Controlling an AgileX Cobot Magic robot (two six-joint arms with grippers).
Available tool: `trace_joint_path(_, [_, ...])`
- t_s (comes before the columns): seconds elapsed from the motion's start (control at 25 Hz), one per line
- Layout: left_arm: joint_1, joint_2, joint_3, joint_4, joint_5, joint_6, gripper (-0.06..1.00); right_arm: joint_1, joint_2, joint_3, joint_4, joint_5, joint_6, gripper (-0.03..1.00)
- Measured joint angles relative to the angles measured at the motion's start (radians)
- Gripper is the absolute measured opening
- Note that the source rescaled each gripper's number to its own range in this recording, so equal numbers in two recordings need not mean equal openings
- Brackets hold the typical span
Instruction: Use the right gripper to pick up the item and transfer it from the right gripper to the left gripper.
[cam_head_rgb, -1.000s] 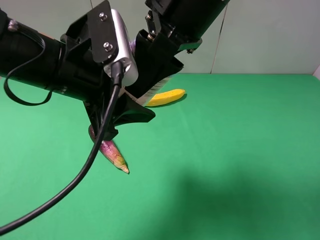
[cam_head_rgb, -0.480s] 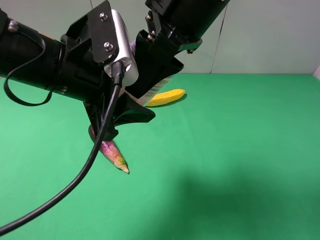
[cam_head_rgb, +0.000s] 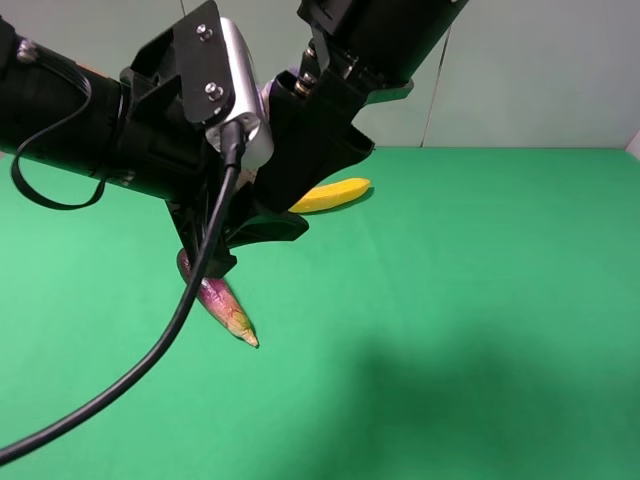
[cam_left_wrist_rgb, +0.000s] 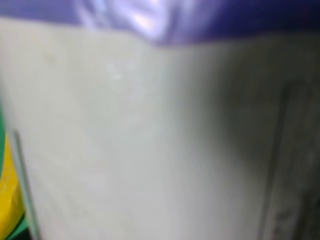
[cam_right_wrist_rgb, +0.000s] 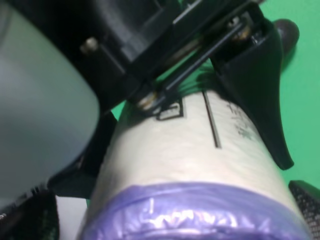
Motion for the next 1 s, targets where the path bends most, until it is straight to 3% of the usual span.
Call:
trace_joint_path(0.24, [0.000,0.000,0.000,0.002,-0.005,0.000,0.01,0.000,0.000,0.000,-0.014,0.001,0.004,0.98])
trace_joint_path(0.76, [0.000,0.003,0.000,-0.002,-0.016,-0.008,0.01,-0.002,-0.011,0.000,-0.156,-0.012,0.054,1.00])
trace_joint_path(1.0, [0.000,0.003,0.000,-0.014,-0.042,-0.018,0.01,-0.080,-0.075,0.000,-0.156,0.007,0.062,1.00])
